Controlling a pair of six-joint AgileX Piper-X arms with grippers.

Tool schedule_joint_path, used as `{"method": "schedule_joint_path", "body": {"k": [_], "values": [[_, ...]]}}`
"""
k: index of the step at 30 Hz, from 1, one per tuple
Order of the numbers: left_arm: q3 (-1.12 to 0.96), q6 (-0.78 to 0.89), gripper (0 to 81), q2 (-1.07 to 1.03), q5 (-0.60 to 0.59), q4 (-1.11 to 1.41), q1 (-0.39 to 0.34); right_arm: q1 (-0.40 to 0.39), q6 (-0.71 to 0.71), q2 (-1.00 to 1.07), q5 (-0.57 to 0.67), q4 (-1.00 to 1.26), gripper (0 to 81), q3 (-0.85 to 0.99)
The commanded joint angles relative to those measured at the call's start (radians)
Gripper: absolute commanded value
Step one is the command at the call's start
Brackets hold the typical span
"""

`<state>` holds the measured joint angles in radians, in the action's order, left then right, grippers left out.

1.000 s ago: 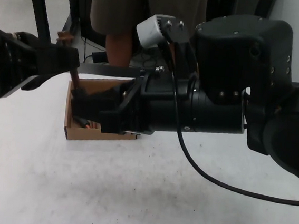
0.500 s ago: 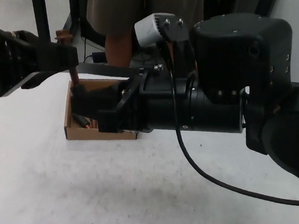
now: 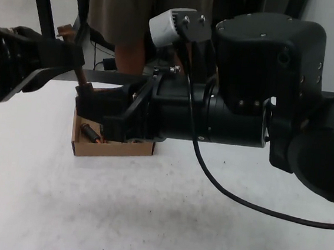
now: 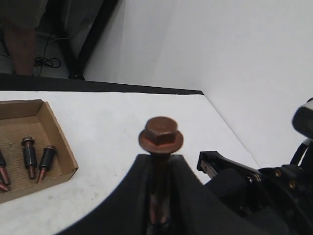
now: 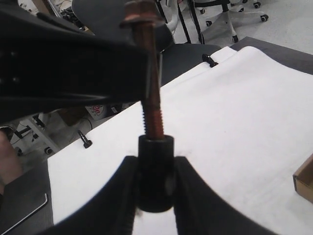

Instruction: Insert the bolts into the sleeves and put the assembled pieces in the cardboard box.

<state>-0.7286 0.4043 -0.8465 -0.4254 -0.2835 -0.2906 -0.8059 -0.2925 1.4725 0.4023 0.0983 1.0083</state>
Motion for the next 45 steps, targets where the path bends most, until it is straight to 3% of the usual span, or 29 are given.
{"method": "schedule_joint_path", "body": {"k": [1, 15, 30, 33, 38, 39, 45], "values": [[0.000, -0.006, 0.8, 0.008, -0.003, -0.027, 0.001, 0.009, -0.004, -0.012, -0.046, 0.056, 0.0, 0.018], [0.000, -0.006, 0.8, 0.008, -0.003, -0.027, 0.001, 0.009, 0.015, -0.012, 0.060, 0.131, 0.0, 0.018], [0.000, -0.017, 0.8, 0.008, -0.009, -0.048, 0.001, 0.009, 0.061, -0.025, 0.060, 0.131, 0.0, 0.018], [0.000, -0.047, 13.4, 0.008, -0.108, 0.016, 0.001, 0.009, 0.061, -0.025, 0.060, 0.131, 0.0, 0.018], [0.000, -0.042, 52.5, 0.008, -0.153, 0.063, 0.001, 0.009, 0.061, -0.027, 0.060, 0.131, 0.0, 0.018], [0.000, -0.020, 56.7, 0.008, -0.153, 0.063, 0.001, 0.009, 0.061, -0.028, 0.060, 0.131, 0.0, 0.018], [0.000, 0.008, 59.3, 0.008, -0.153, 0.063, 0.001, 0.009, 0.061, -0.028, 0.060, 0.131, 0.0, 0.018]]}}
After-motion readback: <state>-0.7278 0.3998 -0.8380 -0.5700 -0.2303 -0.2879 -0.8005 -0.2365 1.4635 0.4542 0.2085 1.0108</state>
